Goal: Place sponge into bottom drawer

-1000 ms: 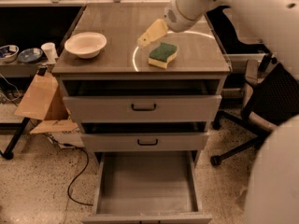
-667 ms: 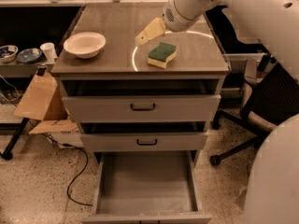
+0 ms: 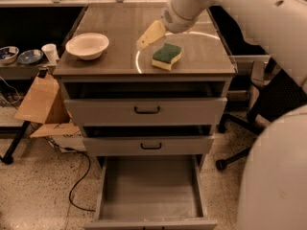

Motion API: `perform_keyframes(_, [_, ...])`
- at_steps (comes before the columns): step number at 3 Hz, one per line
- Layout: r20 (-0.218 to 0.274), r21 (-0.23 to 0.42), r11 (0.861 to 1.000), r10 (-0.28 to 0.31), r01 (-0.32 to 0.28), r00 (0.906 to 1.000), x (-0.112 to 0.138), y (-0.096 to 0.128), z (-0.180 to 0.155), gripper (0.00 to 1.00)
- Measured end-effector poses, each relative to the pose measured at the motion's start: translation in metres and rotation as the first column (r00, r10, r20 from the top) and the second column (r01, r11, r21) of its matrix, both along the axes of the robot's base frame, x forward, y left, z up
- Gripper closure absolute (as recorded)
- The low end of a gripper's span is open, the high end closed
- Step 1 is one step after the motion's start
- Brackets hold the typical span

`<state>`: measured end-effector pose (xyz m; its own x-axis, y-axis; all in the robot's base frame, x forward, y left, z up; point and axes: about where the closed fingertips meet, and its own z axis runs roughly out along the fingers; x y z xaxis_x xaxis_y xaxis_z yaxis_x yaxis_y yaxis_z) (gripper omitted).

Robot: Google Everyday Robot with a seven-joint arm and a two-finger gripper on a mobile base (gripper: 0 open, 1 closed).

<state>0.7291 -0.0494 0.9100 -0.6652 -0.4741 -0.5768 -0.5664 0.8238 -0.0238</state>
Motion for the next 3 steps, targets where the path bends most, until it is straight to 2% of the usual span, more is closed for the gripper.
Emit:
perform_keyframes(1, [-0.036,-0.135,0.990,-0.052,0.047,0.9980,0.007,0.000,-0.011,0.00])
perform_keyframes(2, [-0.097,-0.241,0.967,-0.110,0.084,0.9892,0.014,-0.004,-0.025,0.00])
perform_keyframes(3, [-0.146,-0.298,0.951,-0.131,0.083,0.9805,0.017,-0.005,-0.036,0.00])
